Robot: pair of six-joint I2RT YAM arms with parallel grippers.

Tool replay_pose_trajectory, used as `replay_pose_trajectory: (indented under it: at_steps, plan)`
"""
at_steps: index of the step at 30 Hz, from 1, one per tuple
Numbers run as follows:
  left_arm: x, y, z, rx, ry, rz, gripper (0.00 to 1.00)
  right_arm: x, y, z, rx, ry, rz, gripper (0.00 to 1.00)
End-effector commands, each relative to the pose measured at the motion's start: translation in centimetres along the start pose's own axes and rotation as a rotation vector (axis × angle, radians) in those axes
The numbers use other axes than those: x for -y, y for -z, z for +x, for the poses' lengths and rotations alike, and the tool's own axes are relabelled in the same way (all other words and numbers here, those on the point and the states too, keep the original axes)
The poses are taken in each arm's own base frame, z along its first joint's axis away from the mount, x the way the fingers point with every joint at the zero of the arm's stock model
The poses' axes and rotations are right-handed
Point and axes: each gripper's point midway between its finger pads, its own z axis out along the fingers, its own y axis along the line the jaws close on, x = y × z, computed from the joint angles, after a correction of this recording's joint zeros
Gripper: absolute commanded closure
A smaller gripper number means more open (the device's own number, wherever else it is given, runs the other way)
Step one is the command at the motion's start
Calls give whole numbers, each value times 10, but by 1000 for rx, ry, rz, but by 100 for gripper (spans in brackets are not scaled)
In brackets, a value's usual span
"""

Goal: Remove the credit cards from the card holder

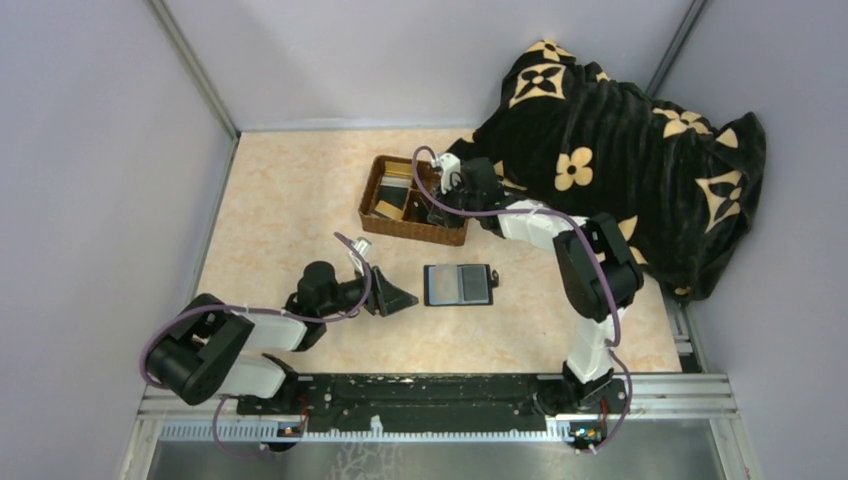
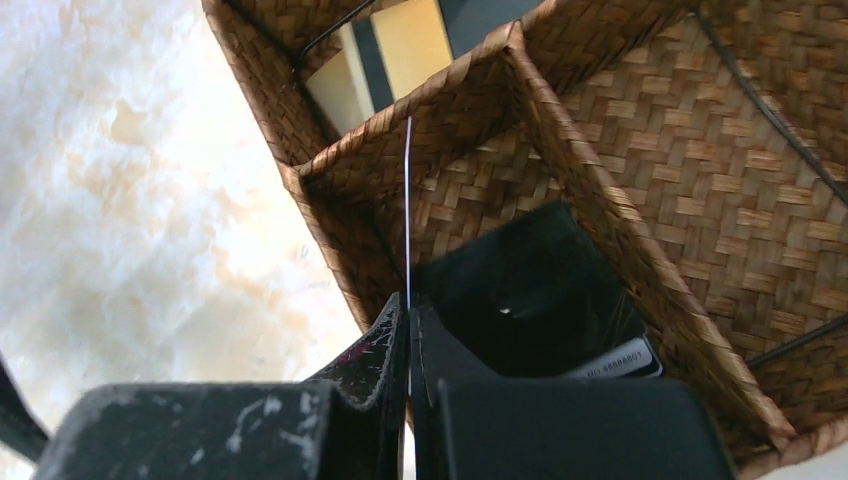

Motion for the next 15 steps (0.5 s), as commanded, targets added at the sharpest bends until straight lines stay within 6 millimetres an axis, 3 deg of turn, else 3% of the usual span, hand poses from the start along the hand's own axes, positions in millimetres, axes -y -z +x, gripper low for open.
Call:
replay_pose_trajectory:
  at_steps: [1,15]
  plan:
    - [2,-6,-10,13,-34,19,27,-22,28,-24,78,18,-18,100]
    - [5,-11,-8,2,-20,58,28,-36,67,7,52,5,2,100]
